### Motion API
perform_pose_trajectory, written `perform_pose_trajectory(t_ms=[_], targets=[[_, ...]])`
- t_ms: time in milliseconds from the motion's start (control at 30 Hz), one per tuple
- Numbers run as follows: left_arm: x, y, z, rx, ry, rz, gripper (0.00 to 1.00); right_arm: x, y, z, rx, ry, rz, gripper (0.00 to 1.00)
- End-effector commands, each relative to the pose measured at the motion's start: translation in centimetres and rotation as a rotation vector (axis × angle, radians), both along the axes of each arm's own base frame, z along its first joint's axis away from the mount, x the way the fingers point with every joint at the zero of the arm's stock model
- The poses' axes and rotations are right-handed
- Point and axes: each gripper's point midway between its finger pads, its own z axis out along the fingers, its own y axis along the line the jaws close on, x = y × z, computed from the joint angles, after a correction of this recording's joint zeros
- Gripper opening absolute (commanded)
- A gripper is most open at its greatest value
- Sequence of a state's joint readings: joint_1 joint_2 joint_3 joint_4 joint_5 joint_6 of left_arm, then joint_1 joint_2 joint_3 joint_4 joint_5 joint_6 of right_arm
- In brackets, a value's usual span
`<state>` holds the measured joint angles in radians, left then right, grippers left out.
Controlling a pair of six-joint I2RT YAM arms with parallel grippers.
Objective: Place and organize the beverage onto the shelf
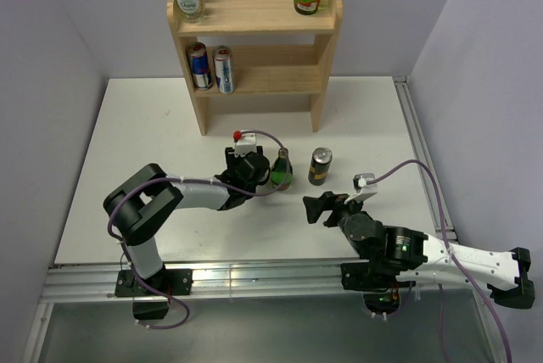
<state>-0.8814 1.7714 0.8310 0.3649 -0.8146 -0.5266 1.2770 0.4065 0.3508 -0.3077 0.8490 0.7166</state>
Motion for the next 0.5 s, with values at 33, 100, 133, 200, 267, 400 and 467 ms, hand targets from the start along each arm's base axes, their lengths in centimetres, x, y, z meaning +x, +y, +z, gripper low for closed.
perform_pose_trajectory(t_ms=[33,100,133,200,267,400,467], targets=[[0.5,-1.6,5.8,-0.025,-0.069,-0.008,0.00,0.2,0.0,0.7,0.017,-0.014,-0.020,0.99],[1.0,-2.4,8.9,-0.040,-0.099,-0.018,0.00,0.3,0.0,0.6,0.014,-0.016,-0.022,0.99],[1.0,-2.4,10.0,-0.032,-0.096,-0.027,0.00,0.3,0.0,0.7,0.017,-0.017,-0.021,0.99],[2.0,-3.3,13.7,-0.042,-0.136,-0.038,0.00,0.3,-0.1,0.7,0.019,-0.018,-0.021,0.99],[2.6,-4.0,15.3,-0.030,-0.136,-0.063,0.00,0.2,0.0,0.8,0.025,-0.021,-0.017,0.99],[4.8,-5.7,20.1,-0.019,-0.187,-0.074,0.00,0.2,-0.1,0.9,0.032,-0.024,-0.017,0.99],[5.9,-6.6,22.7,-0.018,-0.216,-0.087,0.00,0.2,-0.1,0.9,0.036,-0.024,-0.019,0.99]])
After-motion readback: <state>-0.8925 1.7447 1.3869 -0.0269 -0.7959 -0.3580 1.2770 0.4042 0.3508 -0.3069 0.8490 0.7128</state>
